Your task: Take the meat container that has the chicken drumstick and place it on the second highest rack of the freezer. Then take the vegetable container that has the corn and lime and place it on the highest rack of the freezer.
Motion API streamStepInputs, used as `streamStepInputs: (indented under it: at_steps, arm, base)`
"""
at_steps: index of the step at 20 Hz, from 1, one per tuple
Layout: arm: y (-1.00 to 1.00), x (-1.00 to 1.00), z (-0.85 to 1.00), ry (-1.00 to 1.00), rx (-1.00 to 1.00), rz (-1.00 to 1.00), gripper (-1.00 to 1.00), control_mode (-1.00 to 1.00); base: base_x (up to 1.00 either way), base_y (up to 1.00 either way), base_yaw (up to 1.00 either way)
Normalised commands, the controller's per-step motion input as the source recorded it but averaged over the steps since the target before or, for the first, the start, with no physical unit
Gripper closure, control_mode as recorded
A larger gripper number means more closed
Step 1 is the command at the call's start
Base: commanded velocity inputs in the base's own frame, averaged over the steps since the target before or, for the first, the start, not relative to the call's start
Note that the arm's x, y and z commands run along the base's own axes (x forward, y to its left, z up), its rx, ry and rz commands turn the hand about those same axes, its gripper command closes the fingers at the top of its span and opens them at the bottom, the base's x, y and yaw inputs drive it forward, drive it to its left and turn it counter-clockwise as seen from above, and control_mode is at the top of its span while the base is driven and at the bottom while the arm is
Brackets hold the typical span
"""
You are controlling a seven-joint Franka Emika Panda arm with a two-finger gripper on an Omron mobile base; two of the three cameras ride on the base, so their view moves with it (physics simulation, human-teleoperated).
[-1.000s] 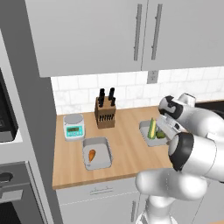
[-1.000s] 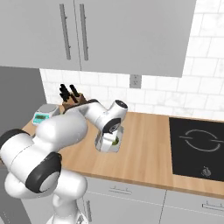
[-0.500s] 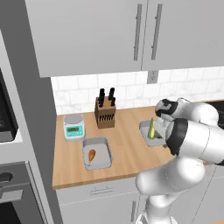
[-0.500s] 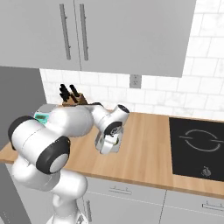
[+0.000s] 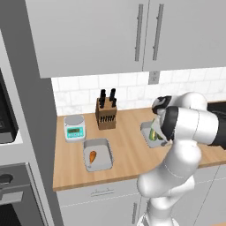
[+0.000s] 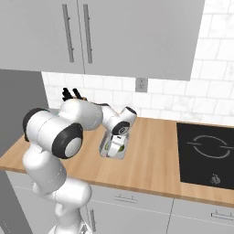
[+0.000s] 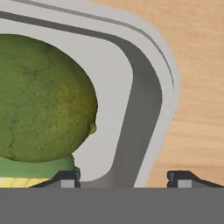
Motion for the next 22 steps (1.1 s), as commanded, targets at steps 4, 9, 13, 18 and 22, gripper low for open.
streamStepInputs:
  at_steps: [4,9,13,18,22]
  arm:
    - [0.16,0.0,-0.62,0.0,-0.01,0.0,-1.0,-1.0]
    - [0.7,-0.4,-0.88,0.0,-0.13,-0.01,1.0,-1.0]
    - [0.91,-0.93,-1.0,-0.07,-0.11,-0.02,1.0,-1.0]
    - [0.69,-1.0,-0.99,-0.19,-0.02,-0.05,1.0,-1.0]
    - [0.06,-0.89,-0.62,-0.08,0.08,-0.08,1.0,-1.0]
  base:
    - [0.0,0.0,0.0]
    - [0.0,0.0,0.0]
    - [0.0,0.0,0.0]
    - [0.0,0.0,0.0]
    - [0.0,0.0,0.0]
